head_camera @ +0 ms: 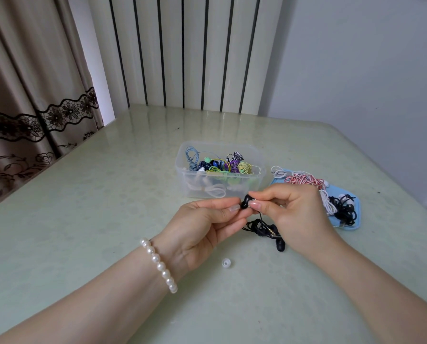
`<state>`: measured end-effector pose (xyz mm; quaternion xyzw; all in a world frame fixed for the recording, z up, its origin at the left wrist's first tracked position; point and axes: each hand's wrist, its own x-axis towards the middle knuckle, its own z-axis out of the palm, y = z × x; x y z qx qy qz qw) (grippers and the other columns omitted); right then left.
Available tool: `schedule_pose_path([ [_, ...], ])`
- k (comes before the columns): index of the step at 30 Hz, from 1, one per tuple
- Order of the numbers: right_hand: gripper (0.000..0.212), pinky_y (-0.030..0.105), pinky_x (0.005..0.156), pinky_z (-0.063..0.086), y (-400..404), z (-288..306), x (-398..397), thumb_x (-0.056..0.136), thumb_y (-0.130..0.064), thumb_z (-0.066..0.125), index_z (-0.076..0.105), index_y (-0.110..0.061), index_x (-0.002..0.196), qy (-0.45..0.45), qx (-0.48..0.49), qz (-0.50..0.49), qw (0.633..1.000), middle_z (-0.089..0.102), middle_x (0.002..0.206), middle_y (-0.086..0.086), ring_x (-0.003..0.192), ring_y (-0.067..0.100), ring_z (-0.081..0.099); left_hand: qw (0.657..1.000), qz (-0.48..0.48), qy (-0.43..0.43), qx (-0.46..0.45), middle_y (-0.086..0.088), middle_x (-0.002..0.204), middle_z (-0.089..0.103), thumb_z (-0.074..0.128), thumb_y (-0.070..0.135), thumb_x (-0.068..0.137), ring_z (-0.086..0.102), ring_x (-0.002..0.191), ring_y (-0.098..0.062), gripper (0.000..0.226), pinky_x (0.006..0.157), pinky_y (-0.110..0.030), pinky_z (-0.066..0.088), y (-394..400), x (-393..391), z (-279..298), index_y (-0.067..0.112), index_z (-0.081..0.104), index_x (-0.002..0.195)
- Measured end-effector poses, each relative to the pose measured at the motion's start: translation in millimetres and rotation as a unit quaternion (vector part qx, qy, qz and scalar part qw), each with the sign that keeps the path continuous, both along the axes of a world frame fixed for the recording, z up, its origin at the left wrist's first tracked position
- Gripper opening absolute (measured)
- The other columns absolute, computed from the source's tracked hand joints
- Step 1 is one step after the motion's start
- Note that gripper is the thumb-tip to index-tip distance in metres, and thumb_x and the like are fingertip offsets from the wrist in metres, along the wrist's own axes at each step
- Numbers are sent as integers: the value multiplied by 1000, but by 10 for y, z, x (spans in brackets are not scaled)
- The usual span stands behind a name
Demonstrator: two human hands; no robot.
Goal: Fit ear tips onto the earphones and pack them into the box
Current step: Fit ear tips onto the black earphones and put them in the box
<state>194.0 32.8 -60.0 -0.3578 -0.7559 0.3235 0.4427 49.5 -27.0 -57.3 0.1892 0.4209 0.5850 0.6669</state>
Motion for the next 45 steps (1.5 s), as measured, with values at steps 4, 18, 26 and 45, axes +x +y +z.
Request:
schedule_pose_path([
  [4, 22, 21, 69, 53, -22, -23, -32, 73, 3, 71, 73, -19, 76, -4, 7, -20, 1000, 68, 66, -13, 65, 8, 67, 1000, 5, -11, -6, -19, 76, 71, 51, -16, 79, 71, 67, -22, 17, 66, -29, 58, -1, 1, 15, -6, 64, 83],
  [18, 11, 4, 61, 42, -58, -124, -108, 73, 4, 69, 74, -5, 75, -21, 70, -70, 995, 65, 68, -6, 67, -8, 59, 1000, 26, -8, -8, -22, 83, 70, 51, -17, 79, 71, 69, -23, 17, 63, -28, 59, 21, 24, -24, -9, 63, 87],
  [26, 11, 2, 58, 36, -71, -172, -138, 68, -1, 63, 73, -4, 71, -26, 185, -104, 977, 66, 62, 3, 60, -3, 52, 1000, 25, 0, 6, -19, 81, 71, 53, -15, 80, 71, 70, -21, 15, 63, -26, 58, 5, 45, -1, -6, 64, 85],
  [45, 35, 22, 60, 46, -123, -143, -103, 68, 0, 76, 71, -34, 74, 85, 15, -72, 994, 69, 65, -8, 59, 3, 53, 995, 41, 73, 61, -14, 92, 72, 54, -10, 83, 70, 85, -21, 20, 76, -27, 57, -32, 62, -17, -1, 66, 96],
])
